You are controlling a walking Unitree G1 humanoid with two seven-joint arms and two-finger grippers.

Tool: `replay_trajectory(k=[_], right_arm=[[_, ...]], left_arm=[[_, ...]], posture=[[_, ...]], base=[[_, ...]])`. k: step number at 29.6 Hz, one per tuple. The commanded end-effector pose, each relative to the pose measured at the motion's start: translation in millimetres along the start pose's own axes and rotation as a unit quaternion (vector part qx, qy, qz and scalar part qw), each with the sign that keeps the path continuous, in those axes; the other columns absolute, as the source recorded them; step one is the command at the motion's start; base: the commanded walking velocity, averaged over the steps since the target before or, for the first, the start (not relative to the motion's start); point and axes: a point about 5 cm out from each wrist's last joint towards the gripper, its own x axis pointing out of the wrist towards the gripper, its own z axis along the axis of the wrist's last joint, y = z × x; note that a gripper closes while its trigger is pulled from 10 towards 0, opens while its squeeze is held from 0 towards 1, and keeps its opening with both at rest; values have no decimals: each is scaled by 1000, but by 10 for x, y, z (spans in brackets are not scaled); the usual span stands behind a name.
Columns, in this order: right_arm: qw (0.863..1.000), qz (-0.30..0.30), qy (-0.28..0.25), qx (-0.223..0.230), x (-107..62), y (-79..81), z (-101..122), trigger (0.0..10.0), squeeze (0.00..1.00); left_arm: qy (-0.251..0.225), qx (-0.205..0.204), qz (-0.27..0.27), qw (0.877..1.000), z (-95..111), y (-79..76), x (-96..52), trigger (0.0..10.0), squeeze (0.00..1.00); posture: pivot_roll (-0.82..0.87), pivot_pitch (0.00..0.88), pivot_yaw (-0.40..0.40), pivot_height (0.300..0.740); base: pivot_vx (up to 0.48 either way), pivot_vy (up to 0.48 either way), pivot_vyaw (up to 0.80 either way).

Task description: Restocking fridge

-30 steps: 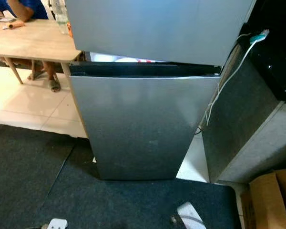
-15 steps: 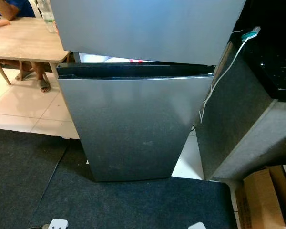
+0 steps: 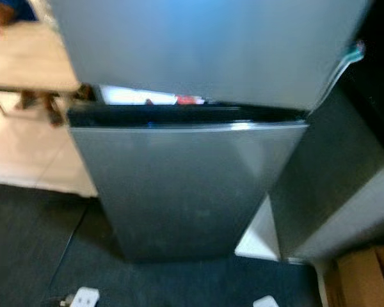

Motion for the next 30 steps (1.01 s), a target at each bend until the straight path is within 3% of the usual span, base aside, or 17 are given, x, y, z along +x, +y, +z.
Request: replay_trajectory(k=[1, 5, 7, 8, 10, 13, 16, 20, 21, 23, 24, 26, 27, 29, 30], right_arm=[[1000, 20, -15, 14, 7, 81, 28, 10000, 0], [994, 59, -75, 57, 25, 106, 262, 10000, 0], [977, 120, -138, 108, 23, 143, 524, 10000, 0], [977, 120, -138, 108, 23, 143, 524, 10000, 0], [947, 206, -205, 134, -16, 187, 818, 10000, 0], [904, 304, -271, 126, -107, 223, 1143, 10000, 0], [864, 382, -314, 91, -224, 277, 1391, 10000, 0], [805, 471, -360, 9, -455, 382, 1677, 10000, 0], [805, 471, -360, 9, -455, 382, 1677, 10000, 0], [785, 482, -387, -24, -558, 395, 1834, 10000, 0], [785, 482, -387, -24, -558, 395, 1834, 10000, 0], [792, 421, -440, -46, -613, 333, 2123, 10000, 0], [792, 421, -440, -46, -613, 333, 2123, 10000, 0], [800, 350, -486, -48, -672, 239, 2395, 10000, 0], [800, 350, -486, -48, -672, 239, 2395, 10000, 0]], left_arm=[[41, -5, -2, 999, -218, -7, -42, 10000, 0], [40, -4, 0, 999, -207, 1, -41, 10000, 0], [41, -7, 5, 999, -209, 12, -42, 10000, 0], [41, -7, 5, 999, -209, 12, -42, 10000, 0], [43, -7, 7, 999, -212, 21, -45, 10000, 0], [44, -6, 8, 999, -221, 27, -48, 10000, 0], [45, -6, 7, 999, -225, 25, -49, 10000, 0], [45, -6, 6, 999, -228, 16, -47, 10000, 0], [45, -6, 6, 999, -228, 16, -47, 10000, 0], [45, -7, 5, 999, -226, 11, -46, 10000, 0], [45, -7, 5, 999, -226, 11, -46, 10000, 0], [45, -7, 4, 999, -227, 8, -45, 10000, 0], [45, -7, 4, 999, -227, 8, -45, 10000, 0], [45, -8, 4, 999, -230, 8, -46, 10000, 0], [45, -8, 4, 999, -230, 8, -46, 10000, 0]], posture=[[-76, 107, -13, 740], [-76, 108, -12, 740], [-76, 108, -12, 740], [-76, 108, -12, 740], [-79, 107, -9, 740], [-79, 107, -9, 740], [-78, 108, -9, 740], [-77, 109, -10, 740], [-77, 109, -10, 740], [-76, 111, -10, 740], [-76, 111, -10, 740], [-76, 111, -10, 740], [-76, 111, -10, 740], [-76, 111, -10, 740], [-76, 111, -10, 740]], base=[[319, 0, 0], [299, 0, 0], [0, 0, 0], [0, 0, 0], [0, 0, 0], [0, 0, 0], [0, 0, 0], [0, 0, 0], [0, 0, 0], [0, 0, 0], [0, 0, 0], [0, 0, 0], [0, 0, 0], [0, 0, 0], [0, 0, 0]])
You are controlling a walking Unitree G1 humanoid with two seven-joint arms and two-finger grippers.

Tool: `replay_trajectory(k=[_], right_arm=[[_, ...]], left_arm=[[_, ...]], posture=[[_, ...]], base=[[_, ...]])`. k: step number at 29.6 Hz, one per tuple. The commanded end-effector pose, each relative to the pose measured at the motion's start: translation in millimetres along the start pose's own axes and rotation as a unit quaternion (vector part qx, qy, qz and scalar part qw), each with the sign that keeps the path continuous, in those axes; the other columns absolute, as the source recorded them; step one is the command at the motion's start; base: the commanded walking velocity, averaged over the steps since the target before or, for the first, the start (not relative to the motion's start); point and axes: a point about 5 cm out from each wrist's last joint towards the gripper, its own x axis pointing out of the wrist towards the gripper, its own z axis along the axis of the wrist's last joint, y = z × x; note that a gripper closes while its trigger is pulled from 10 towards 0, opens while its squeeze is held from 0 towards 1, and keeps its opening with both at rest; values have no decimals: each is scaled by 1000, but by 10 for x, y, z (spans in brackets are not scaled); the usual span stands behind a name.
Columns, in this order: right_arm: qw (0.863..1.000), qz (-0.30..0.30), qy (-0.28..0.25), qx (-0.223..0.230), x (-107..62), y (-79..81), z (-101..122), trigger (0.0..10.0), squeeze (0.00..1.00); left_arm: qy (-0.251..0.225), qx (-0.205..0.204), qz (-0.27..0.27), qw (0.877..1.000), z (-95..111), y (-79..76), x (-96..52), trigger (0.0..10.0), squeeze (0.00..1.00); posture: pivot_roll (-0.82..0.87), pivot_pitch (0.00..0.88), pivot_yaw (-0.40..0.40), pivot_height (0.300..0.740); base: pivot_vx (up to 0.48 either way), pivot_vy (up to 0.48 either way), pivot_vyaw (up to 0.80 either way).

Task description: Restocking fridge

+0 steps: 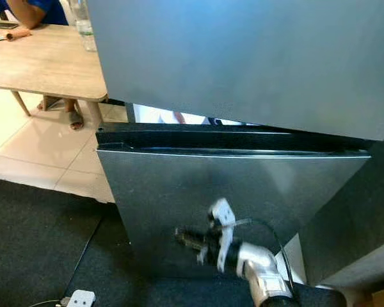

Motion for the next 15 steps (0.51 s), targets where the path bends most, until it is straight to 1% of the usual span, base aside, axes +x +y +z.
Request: replay_trajectory(k=[1, 2, 3, 7, 8, 10, 12, 13, 14, 15], right_arm=[[999, -33, -11, -24, 3, -62, 76, 10000, 0], [998, -47, -17, -38, 31, -96, 149, 10000, 0], [996, -59, -11, -62, 55, -120, 200, 10000, 0], [987, -103, 19, -120, 90, -201, 282, 10000, 0], [987, -103, 19, -120, 90, -201, 282, 10000, 0], [983, -126, 26, -133, 100, -244, 318, 10000, 0], [981, -134, 26, -136, 104, -258, 333, 10000, 0], [976, -162, 30, -141, 108, -312, 354, 10000, 0], [976, -162, 30, -141, 108, -312, 354, 10000, 0], [970, -189, 38, -151, 110, -363, 372, 10000, 0]], left_arm=[[35, -3, -3, 999, -186, -18, -31, 10000, 0], [34, -4, -4, 999, -186, -20, -31, 10000, 0], [34, -5, -4, 999, -188, -21, -31, 10000, 0], [35, -5, -5, 999, -198, -25, -33, 10000, 0], [35, -5, -5, 999, -198, -25, -33, 10000, 0], [35, -6, -6, 999, -200, -27, -33, 10000, 0], [35, -6, -6, 999, -200, -28, -33, 10000, 0], [35, -6, -7, 999, -202, -31, -33, 10000, 0], [35, -6, -7, 999, -202, -31, -33, 10000, 0], [35, -7, -7, 999, -203, -34, -33, 10000, 0]], posture=[[-73, 109, -10, 740], [-73, 109, -10, 740], [-73, 109, -10, 740], [-71, 112, -12, 740], [-71, 112, -12, 740], [-71, 112, -12, 740], [-71, 112, -12, 740], [-69, 113, -15, 740], [-69, 113, -15, 740], [-69, 113, -15, 740]], base=[[0, 0, 0], [0, 0, 0], [0, 0, 0], [0, 0, 0], [0, 0, 0], [0, 0, 0], [0, 0, 0], [0, 0, 0], [0, 0, 0], [0, 0, 0]])
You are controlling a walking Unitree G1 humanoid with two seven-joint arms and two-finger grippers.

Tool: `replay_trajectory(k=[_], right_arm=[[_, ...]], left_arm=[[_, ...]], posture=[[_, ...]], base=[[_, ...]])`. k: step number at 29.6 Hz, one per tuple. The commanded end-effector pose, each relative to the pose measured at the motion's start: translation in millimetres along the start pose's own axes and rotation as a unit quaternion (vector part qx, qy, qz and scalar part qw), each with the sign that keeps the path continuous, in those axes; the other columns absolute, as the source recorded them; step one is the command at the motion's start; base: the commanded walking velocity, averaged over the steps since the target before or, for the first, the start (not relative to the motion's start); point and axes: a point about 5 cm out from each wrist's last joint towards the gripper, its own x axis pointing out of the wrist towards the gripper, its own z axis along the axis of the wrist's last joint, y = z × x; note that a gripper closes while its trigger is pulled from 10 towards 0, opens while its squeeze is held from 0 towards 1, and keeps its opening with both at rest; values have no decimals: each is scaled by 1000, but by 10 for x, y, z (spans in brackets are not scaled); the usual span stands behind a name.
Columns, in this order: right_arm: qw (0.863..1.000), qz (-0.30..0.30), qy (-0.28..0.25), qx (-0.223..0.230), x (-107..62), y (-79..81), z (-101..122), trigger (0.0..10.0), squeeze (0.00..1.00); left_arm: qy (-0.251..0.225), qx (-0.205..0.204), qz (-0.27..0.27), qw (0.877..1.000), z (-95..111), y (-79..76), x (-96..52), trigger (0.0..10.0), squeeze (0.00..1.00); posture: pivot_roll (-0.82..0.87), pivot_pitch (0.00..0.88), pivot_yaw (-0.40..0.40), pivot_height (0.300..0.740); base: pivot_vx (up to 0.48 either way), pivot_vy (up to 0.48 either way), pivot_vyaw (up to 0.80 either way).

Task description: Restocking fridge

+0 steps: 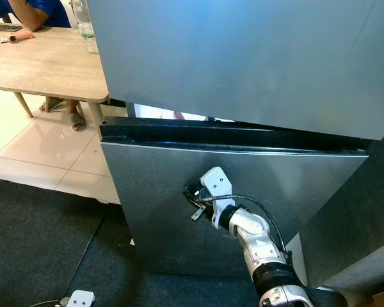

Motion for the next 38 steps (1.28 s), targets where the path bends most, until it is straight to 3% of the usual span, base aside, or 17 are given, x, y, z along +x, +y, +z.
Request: replay_trajectory(k=[1, 7, 14, 17, 20, 22, 24, 27, 28, 30, 31, 32, 33, 35, 36, 37, 38], right_arm=[[994, -107, 21, -33, 24, -225, 41, 10000, 0], [985, -165, 16, -54, 72, -340, 153, 10000, 0], [981, -185, 10, -53, 67, -382, 186, 10000, 0], [989, -144, 28, -36, 59, -285, 63, 10000, 0], [996, -56, 69, -17, 1, -33, -220, 10000, 0], [993, -13, 116, 7, -126, 162, -516, 10000, 0], [991, -9, 135, 19, -177, 210, -617, 10000, 0], [961, -53, 258, 85, -573, 363, -1162, 10000, 0], [961, -53, 258, 85, -573, 363, -1162, 10000, 0], [936, -77, 322, 117, -809, 446, -1395, 10000, 0], [936, -77, 322, 117, -809, 446, -1395, 10000, 0], [917, -95, 367, 123, -994, 493, -1538, 10000, 0], [917, -95, 367, 123, -994, 493, -1538, 10000, 0], [878, -120, 446, 128, -1416, 603, -1784, 10000, 0], [878, -120, 446, 128, -1416, 603, -1784, 10000, 0], [857, -136, 477, 140, -1643, 670, -1886, 10000, 0], [857, -136, 477, 140, -1643, 670, -1886, 10000, 0]], left_arm=[[37, -3, -9, 999, -205, -40, -31, 10000, 0], [37, -5, -8, 999, -213, -38, -34, 10000, 0], [38, -5, -8, 999, -219, -38, -35, 10000, 0], [38, -7, -8, 999, -220, -43, -35, 10000, 0], [38, -7, -9, 999, -222, -52, -33, 10000, 0], [38, -7, -10, 999, -217, -60, -30, 10000, 0], [38, -7, -10, 999, -213, -62, -28, 10000, 0], [37, -6, -12, 999, -209, -66, -26, 10000, 0], [37, -6, -12, 999, -209, -66, -26, 10000, 0], [39, -5, -12, 999, -216, -71, -27, 10000, 0], [39, -5, -12, 999, -216, -71, -27, 10000, 0], [39, -5, -12, 999, -219, -73, -27, 10000, 0], [39, -5, -12, 999, -219, -73, -27, 10000, 0], [39, -5, -11, 999, -224, -66, -30, 10000, 0], [39, -5, -11, 999, -224, -66, -30, 10000, 0], [39, -5, -10, 999, -228, -60, -33, 10000, 0], [39, -5, -10, 999, -228, -60, -33, 10000, 0]], posture=[[-68, 115, -14, 740], [-63, 117, -16, 740], [-64, 116, -18, 740], [-63, 116, -20, 740], [-70, 114, -20, 740], [-68, 115, -22, 740], [-68, 115, -22, 740], [-70, 117, -17, 740], [-70, 117, -17, 740], [-70, 117, -17, 740], [-70, 117, -17, 740], [-64, 116, -17, 740], [-64, 116, -17, 740], [-60, 117, -18, 740], [-60, 117, -18, 740], [-60, 117, -18, 740], [-60, 117, -18, 740]], base=[[0, 0, 0], [0, 0, 0], [0, 0, 0], [0, 0, 0], [0, 0, 0], [0, 0, 0], [0, 0, 0], [0, 0, 0], [0, 0, 0], [0, 0, 250], [0, 0, 500], [0, 0, 781], [0, 0, 781], [0, 0, 781], [0, 0, 781], [0, 0, 781], [0, 0, 781]])
